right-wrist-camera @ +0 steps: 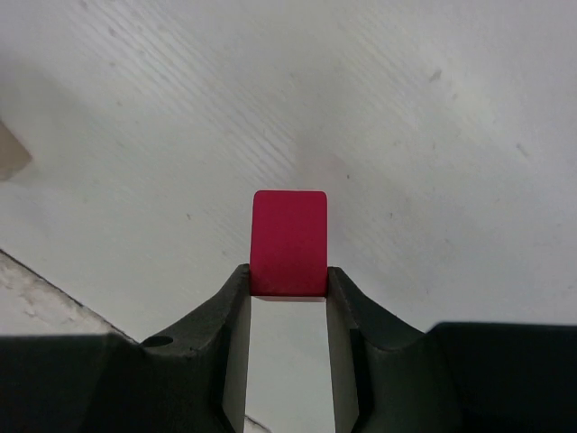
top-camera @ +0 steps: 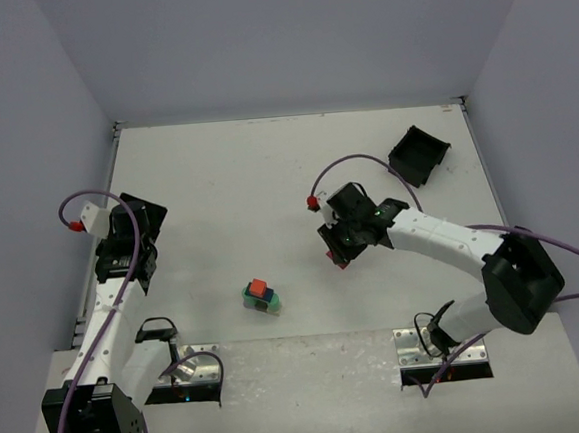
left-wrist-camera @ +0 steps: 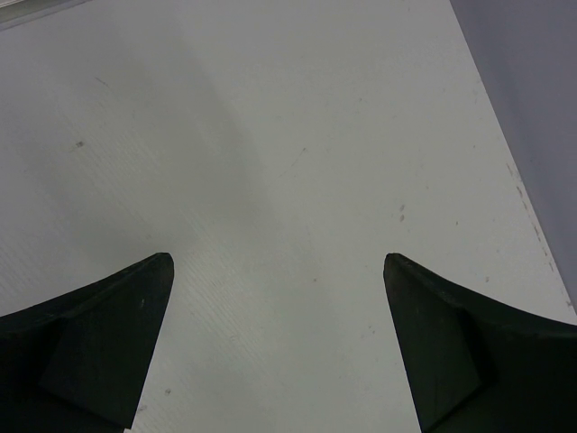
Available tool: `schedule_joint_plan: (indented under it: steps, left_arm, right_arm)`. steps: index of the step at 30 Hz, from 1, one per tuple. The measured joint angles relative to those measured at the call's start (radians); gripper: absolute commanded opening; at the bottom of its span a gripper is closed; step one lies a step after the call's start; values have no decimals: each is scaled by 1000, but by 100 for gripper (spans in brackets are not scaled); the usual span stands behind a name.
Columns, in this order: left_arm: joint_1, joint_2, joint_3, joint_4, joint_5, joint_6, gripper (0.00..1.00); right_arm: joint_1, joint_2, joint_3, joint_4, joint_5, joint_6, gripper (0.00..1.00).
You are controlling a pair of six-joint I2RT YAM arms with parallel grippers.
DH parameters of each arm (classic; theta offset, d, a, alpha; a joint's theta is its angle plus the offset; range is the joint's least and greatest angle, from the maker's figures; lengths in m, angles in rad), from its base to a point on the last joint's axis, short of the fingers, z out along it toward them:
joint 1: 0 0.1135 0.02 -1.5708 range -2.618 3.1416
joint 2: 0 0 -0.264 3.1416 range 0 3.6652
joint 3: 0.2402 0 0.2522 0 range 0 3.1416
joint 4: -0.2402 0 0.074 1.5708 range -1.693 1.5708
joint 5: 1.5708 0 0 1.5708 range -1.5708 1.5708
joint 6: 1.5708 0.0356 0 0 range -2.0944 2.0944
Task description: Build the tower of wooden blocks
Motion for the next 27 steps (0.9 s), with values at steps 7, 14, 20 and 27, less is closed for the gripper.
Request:
schedule_joint_plan:
  steps: [7,14,20,27]
  left_arm:
    - [0,-2,0,0,9,6,100]
    - [0,-22,-1,0,8,6,100]
    - [0,-29,-1,-1,6,6,100]
    - [0,-29,-1,-1,3,6,100]
  right_arm:
    - [255,27,301,-93,78,-22,19]
    - [405,136,526,-184,117,-43,22]
    - [481,272,672,-287,134,-46,24]
    - [520,342,755,-373,141,-32,25]
